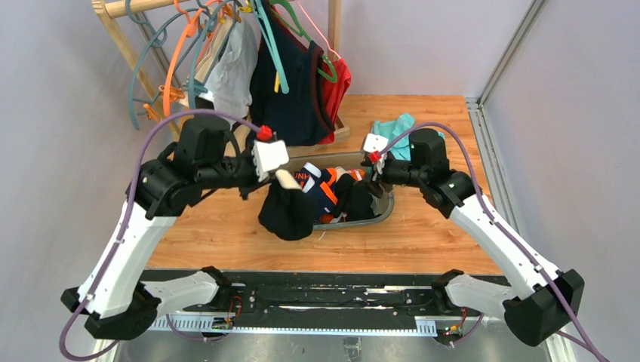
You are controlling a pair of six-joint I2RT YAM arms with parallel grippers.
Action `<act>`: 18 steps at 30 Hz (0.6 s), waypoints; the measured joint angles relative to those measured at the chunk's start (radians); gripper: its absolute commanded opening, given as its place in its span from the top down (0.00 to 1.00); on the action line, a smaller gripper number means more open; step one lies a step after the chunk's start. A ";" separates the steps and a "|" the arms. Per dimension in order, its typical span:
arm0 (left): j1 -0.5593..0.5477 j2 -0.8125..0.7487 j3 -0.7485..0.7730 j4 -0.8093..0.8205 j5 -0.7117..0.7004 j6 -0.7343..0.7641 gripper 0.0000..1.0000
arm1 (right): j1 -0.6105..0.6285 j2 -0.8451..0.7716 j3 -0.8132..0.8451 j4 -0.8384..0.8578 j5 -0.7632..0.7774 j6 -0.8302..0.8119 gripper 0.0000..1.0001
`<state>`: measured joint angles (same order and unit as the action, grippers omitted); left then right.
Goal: Remove the underwear clipped to the hanger
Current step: Pick up the underwear from the center of the board, then place the underwear in the bin.
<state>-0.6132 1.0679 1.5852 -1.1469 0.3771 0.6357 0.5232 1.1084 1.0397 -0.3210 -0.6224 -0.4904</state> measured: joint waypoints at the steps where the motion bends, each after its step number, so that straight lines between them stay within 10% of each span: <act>1: 0.000 0.021 0.029 0.019 -0.003 -0.025 1.00 | -0.011 -0.004 0.000 0.008 0.007 0.013 0.42; 18: -0.002 0.313 -0.180 0.226 -0.345 -0.062 1.00 | -0.118 -0.045 -0.008 0.063 0.023 0.091 0.42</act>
<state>-0.6155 1.3808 1.4055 -0.9207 0.0319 0.5735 0.4049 1.0637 1.0313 -0.2581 -0.5991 -0.3992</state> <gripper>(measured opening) 0.044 0.576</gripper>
